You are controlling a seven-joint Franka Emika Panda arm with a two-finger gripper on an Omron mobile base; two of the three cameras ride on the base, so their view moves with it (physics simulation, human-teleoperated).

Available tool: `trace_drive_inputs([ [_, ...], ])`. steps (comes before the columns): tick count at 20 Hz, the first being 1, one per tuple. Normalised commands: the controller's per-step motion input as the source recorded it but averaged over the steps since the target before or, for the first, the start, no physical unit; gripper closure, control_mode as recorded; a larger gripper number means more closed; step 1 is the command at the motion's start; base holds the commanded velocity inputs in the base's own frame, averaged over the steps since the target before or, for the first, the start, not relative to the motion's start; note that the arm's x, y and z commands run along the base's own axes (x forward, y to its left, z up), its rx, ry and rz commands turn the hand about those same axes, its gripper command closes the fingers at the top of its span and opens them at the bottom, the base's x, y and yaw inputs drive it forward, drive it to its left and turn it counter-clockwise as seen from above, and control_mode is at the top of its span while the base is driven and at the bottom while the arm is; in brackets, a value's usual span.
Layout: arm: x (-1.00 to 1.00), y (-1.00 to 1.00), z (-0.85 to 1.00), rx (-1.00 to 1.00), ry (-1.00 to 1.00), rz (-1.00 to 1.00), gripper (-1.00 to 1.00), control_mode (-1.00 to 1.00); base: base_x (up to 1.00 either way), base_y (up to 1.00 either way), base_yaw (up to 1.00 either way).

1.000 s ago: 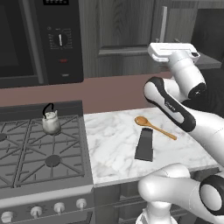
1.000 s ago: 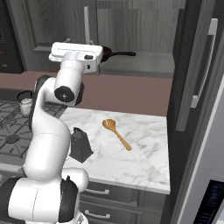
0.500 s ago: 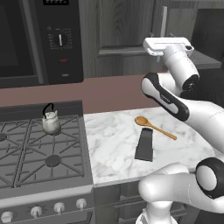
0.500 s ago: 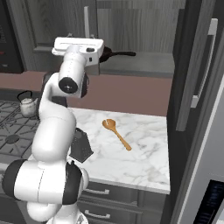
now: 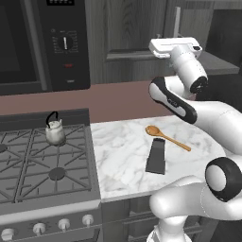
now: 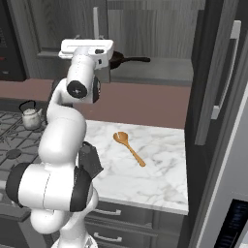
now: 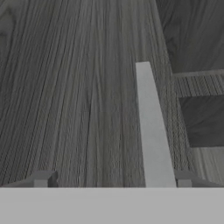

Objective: Pick the pan from the cabinet and place it on the stove. Then turn on the stove burner for the pan.

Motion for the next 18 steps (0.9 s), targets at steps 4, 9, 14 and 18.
trace_drive_inputs([
  [4, 0.22, 0.13, 0.00, -0.03, 0.02, 0.00, 1.00, -1.00, 0.00, 0.00, 0.00],
  [9, 0.26, 0.24, 0.00, -0.06, 0.06, 0.00, 1.00, -1.00, 0.00, 0.00, 0.00],
  [14, 0.07, 0.16, 0.00, -0.05, 0.03, 0.00, 1.00, -1.00, 0.00, 0.00, 0.00],
  [18, -0.03, 0.20, 0.00, -0.07, 0.00, 0.00, 1.00, -1.00, 0.00, 0.00, 0.00],
])
